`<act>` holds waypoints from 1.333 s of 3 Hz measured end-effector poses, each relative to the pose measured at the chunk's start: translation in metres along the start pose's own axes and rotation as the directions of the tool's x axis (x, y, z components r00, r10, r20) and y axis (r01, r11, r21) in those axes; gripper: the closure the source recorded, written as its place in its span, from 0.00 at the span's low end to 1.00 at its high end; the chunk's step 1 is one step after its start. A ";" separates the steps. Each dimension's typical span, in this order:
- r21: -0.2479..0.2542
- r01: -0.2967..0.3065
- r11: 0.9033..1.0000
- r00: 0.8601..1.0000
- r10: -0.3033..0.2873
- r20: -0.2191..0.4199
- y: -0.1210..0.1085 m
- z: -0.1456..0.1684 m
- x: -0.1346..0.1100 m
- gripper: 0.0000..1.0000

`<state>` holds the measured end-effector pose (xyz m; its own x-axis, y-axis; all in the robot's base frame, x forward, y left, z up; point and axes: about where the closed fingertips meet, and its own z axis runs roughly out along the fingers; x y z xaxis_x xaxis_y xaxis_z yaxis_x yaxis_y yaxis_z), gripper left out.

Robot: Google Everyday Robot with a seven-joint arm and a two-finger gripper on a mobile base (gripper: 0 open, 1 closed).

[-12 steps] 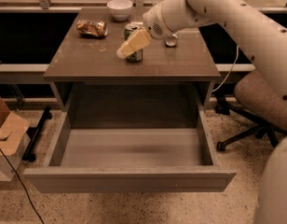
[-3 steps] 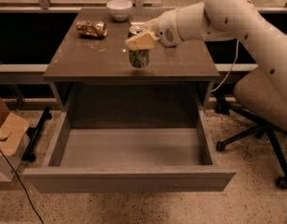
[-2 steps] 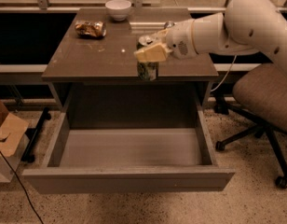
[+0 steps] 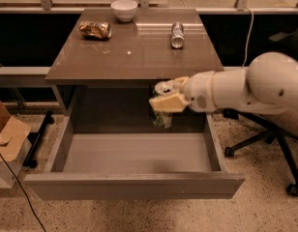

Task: Place green can into top drawer

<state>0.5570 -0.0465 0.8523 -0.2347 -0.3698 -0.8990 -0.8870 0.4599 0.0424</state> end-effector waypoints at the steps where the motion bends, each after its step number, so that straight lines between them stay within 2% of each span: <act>1: -0.022 -0.073 0.997 0.997 0.073 -0.009 0.013 0.043 0.053 1.00; 2: -0.019 -0.075 0.997 0.997 0.075 -0.007 0.012 0.044 0.054 1.00; 4: -0.043 -0.033 0.999 0.999 0.034 0.033 0.018 0.067 0.074 1.00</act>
Offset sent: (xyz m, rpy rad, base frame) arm 0.0021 0.0294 -0.1012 0.0544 0.0908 -0.0335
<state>0.5503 -0.0119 0.7573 -0.2516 -0.3271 -0.9109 -0.8950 0.4369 0.0903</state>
